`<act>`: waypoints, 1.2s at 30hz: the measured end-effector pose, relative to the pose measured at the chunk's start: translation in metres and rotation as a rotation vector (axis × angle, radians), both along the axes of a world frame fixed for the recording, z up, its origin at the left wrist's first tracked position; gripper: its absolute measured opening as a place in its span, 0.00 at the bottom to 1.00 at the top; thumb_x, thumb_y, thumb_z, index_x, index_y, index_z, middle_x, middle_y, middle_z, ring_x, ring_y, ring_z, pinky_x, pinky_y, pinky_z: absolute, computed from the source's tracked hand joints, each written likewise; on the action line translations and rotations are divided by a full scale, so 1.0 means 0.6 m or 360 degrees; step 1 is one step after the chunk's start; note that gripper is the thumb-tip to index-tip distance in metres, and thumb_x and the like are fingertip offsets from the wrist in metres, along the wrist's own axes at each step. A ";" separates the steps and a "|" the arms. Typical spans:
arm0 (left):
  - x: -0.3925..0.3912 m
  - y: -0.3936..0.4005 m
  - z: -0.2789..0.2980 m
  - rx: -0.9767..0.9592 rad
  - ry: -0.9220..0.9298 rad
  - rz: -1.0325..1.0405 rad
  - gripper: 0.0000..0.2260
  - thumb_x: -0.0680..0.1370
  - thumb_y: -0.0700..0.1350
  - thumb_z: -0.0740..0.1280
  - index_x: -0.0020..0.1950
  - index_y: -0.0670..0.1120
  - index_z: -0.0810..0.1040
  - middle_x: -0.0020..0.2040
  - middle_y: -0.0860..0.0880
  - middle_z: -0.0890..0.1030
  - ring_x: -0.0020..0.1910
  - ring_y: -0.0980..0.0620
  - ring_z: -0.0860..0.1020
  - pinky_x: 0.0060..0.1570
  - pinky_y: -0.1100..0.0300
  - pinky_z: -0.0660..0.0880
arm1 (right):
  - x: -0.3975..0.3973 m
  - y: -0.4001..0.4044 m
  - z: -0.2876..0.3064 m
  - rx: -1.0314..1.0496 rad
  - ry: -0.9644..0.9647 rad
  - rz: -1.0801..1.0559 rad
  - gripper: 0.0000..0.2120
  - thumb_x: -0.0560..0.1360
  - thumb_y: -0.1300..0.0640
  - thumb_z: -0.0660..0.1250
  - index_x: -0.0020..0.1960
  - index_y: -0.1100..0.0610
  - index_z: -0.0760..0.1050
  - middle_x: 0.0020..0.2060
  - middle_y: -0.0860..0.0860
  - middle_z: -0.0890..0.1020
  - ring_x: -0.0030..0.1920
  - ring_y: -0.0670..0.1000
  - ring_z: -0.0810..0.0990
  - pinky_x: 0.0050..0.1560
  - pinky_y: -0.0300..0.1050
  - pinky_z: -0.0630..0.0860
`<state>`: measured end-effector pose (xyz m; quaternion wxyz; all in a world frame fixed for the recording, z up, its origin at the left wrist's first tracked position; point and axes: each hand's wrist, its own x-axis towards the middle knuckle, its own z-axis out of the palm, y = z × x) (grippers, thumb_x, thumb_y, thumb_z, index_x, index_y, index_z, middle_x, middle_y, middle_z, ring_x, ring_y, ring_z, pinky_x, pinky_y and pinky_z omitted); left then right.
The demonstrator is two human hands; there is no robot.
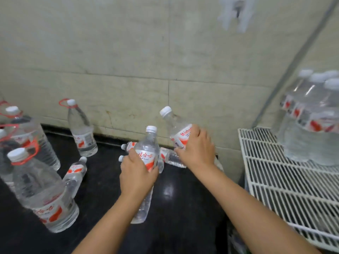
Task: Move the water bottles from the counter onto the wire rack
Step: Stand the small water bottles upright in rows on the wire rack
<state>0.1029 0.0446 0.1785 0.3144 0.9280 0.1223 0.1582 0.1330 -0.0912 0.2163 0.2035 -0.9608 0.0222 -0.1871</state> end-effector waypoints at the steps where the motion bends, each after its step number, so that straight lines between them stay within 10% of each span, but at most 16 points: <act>1: -0.001 -0.027 0.025 -0.0017 -0.0089 -0.0017 0.30 0.69 0.50 0.71 0.64 0.38 0.62 0.59 0.37 0.70 0.58 0.38 0.69 0.52 0.49 0.69 | -0.005 -0.025 0.031 0.0042 -0.0100 -0.0028 0.34 0.70 0.44 0.68 0.67 0.60 0.59 0.61 0.58 0.70 0.62 0.60 0.69 0.57 0.51 0.67; 19: -0.060 -0.587 0.131 -0.0472 -0.0666 -0.0541 0.37 0.71 0.51 0.70 0.71 0.38 0.55 0.65 0.38 0.66 0.63 0.42 0.65 0.61 0.52 0.65 | -0.156 -0.552 0.073 0.0564 -0.0614 -0.0671 0.40 0.69 0.49 0.72 0.71 0.63 0.55 0.67 0.60 0.66 0.67 0.59 0.65 0.65 0.51 0.65; 31: -0.026 -0.661 0.083 -0.0521 -0.0519 -0.0661 0.38 0.71 0.50 0.70 0.72 0.39 0.52 0.68 0.38 0.62 0.66 0.42 0.63 0.63 0.50 0.66 | -0.167 -0.619 0.032 0.0640 -0.0369 -0.0613 0.44 0.72 0.47 0.68 0.74 0.59 0.43 0.70 0.58 0.58 0.70 0.56 0.59 0.67 0.47 0.64; 36: -0.018 -0.644 0.081 -0.0549 -0.0507 -0.0685 0.38 0.71 0.47 0.71 0.72 0.40 0.52 0.67 0.38 0.62 0.65 0.41 0.66 0.61 0.48 0.68 | -0.180 -0.655 0.041 0.0995 -0.0237 -0.0391 0.38 0.70 0.52 0.70 0.72 0.57 0.54 0.67 0.56 0.64 0.69 0.56 0.63 0.69 0.55 0.65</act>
